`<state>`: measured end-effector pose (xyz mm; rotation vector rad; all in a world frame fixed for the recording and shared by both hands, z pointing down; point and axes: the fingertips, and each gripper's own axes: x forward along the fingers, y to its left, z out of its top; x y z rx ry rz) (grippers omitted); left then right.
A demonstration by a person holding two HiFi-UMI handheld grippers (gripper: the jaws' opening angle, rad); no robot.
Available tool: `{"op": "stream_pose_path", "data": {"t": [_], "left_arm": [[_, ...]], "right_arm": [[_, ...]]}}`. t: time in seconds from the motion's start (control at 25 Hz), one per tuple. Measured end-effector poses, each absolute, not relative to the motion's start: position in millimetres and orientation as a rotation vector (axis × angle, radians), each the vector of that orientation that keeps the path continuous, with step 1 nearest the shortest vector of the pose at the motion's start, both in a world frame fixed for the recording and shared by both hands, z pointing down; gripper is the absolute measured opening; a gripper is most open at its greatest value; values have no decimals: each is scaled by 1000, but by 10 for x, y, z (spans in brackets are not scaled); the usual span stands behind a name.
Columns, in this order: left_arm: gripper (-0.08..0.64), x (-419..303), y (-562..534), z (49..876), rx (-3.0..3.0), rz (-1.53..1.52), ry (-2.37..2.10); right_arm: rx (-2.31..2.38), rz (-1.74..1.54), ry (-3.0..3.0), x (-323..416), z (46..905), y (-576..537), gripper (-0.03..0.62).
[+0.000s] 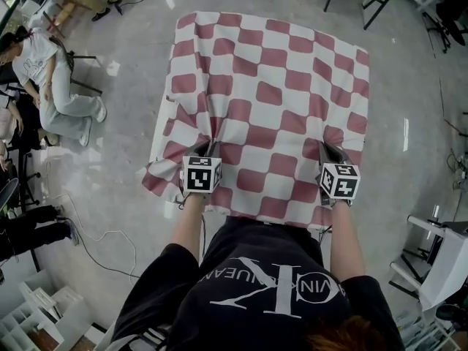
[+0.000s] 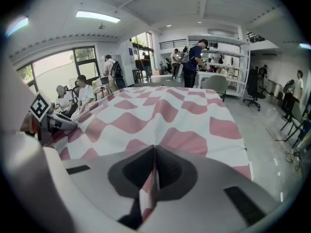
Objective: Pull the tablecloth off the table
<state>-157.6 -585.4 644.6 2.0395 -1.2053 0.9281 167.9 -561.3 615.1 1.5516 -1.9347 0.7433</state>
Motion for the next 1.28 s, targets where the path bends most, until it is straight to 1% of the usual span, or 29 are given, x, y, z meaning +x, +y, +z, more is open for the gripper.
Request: {"op": "stream_pose_path", "data": {"t": [0.24,0.68,0.96,1.16,1.28], "left_arm": [[38,-1446,-5654,6564,2052,916,-1177],[29,-1484,-5457,6386,1974,826,-1215],[26,-1558,-5001,6238,1888,687,-1276],[26,-1556,-4333,6425,1874,625,-1336],[26,-1572,-4184,6377,1861,599,-1357]], "right_arm": [[1578,760,-1974,1739,6185,-5368,12],[1518,741,-2059,1698,5967,-5224,12],[1445,739,-2114,1680,5868,-4897,12],[1411,720,-2158,1716,6089,-4259,12],[1392,703,-2175,1705,6037,-4147,12]]}}
